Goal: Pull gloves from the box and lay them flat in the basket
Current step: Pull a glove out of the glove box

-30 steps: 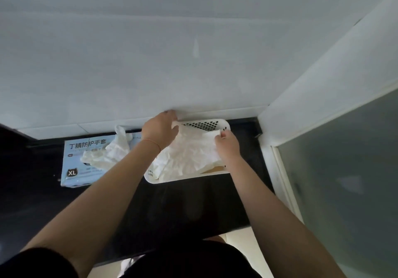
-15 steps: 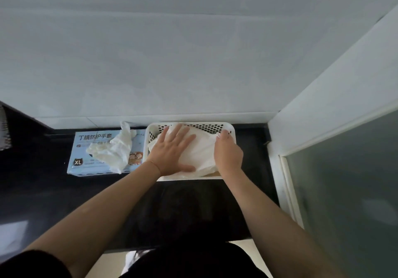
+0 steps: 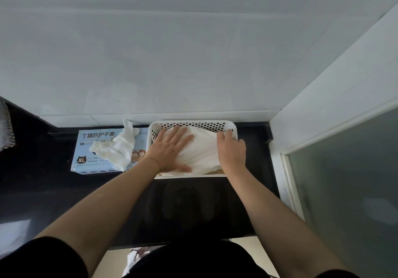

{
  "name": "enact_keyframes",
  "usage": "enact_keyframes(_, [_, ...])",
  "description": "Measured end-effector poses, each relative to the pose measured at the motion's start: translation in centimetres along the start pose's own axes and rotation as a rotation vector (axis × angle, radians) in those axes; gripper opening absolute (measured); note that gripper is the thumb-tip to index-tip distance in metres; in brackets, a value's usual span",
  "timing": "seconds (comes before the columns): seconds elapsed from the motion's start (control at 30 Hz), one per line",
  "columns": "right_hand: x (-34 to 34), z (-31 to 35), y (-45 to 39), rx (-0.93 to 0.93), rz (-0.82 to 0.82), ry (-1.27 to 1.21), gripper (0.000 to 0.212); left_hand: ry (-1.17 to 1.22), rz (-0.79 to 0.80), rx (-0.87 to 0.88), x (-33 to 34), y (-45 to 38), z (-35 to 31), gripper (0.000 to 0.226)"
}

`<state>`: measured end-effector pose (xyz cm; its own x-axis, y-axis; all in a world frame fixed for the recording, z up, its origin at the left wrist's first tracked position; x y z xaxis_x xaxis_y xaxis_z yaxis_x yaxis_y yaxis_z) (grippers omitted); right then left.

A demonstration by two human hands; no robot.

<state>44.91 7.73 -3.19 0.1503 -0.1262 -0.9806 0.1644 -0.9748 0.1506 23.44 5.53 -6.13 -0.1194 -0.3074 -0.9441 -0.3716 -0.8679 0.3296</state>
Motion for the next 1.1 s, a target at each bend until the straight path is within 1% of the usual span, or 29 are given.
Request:
enact_keyframes(0.07, [-0.5, 0.3, 0.0, 0.025, -0.006, -0.005, 0.031, 0.022, 0.002, 0.005, -0.5, 0.3, 0.2, 0.117])
enact_keyframes(0.13, [-1.6, 0.7, -0.3, 0.068, -0.046, -0.059, 0.027, 0.035, -0.045, 0.014, -1.2, 0.9, 0.2, 0.11])
enact_keyframes(0.17, [-2.3, 1.2, -0.5, 0.088, -0.071, -0.114, 0.025, 0.056, -0.094, 0.002, -1.6, 1.1, 0.2, 0.102])
enact_keyframes(0.23, [-3.5, 2.8, -0.9, 0.095, -0.09, -0.246, 0.021, 0.155, -0.247, -0.052, -2.6, 2.0, 0.7, 0.078])
enact_keyframes(0.3, [-4.3, 5.0, -0.9, 0.051, -0.09, -0.374, 0.015, 0.223, -0.408, -0.135, -3.3, 3.0, 1.7, 0.054])
enact_keyframes(0.37, [-5.0, 7.7, -0.8, -0.009, -0.067, -0.505, 0.01, 0.286, -0.451, -0.272, -3.7, 4.6, 3.9, 0.038])
enact_keyframes(0.43, [-5.6, 10.6, -0.7, -0.038, -0.018, -0.648, 0.011, 0.351, -0.399, -0.424, -4.0, 6.7, 6.4, 0.028])
enact_keyframes(0.5, [-5.8, 12.9, -0.8, -0.019, 0.033, -0.757, 0.014, 0.364, -0.256, -0.525, -4.1, 8.4, 8.2, 0.03])
enact_keyframes(0.57, [-6.0, 14.7, -0.8, 0.0, 0.063, -0.8, 0.014, 0.372, -0.095, -0.595, -4.2, 9.5, 9.9, 0.027])
enact_keyframes(0.63, [-6.4, 16.2, -0.7, 0.002, 0.074, -0.83, 0.018, 0.398, 0.033, -0.606, -4.0, 10.1, 11.3, 0.022])
enact_keyframes(0.7, [-7.0, 17.3, -0.6, 0.002, 0.068, -0.855, 0.025, 0.486, 0.07, -0.621, -3.7, 10.6, 12.5, 0.021])
enact_keyframes(0.8, [-7.4, 18.4, -0.6, 0.02, 0.102, -0.888, 0.017, 0.666, -0.014, -0.644, -3.5, 11.1, 14.3, 0.019])
enact_keyframes(0.87, [-7.6, 19.0, -0.4, 0.036, 0.133, -0.904, 0.015, 0.739, -0.069, -0.627, -3.5, 11.0, 15.0, 0.017])
enact_keyframes(0.9, [-7.7, 19.3, -0.2, 0.044, 0.145, -0.916, 0.016, 0.752, -0.058, -0.59, -3.7, 11.0, 15.0, 0.017])
enact_keyframes(0.93, [-7.8, 19.6, -0.1, 0.046, 0.151, -0.929, 0.016, 0.725, -0.009, -0.531, -3.9, 11.0, 14.7, 0.019])
enact_keyframes(1.0, [-8.1, 20.2, 0.2, 0.044, 0.157, -0.946, 0.016, 0.512, 0.111, -0.39, -3.7, 11.2, 13.3, 0.031])
enact_keyframes(1.03, [-8.2, 20.5, 0.4, 0.044, 0.163, -0.946, 0.015, 0.382, 0.13, -0.332, -3.3, 11.3, 12.4, 0.036])
enact_keyframes(1.07, [-8.2, 20.7, 0.7, 0.047, 0.169, -0.944, 0.015, 0.302, 0.121, -0.304, -2.6, 11.3, 12.0, 0.036])
enact_keyframes(1.1, [-8.2, 20.7, 0.8, 0.055, 0.178, -0.945, 0.015, 0.276, 0.109, -0.312, -2.0, 11.3, 12.0, 0.03])
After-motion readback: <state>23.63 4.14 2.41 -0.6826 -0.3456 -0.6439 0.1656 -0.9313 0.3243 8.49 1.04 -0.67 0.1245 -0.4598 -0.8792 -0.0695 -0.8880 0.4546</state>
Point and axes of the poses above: each hand's wrist, its own y-axis away from the middle knuckle, its own x-axis out of the palm, z = x × y, the point moved 1 cm from there along -y, towards the middle knuckle, and after that the axes turned 1 degree about x, right-handed, at the moved point
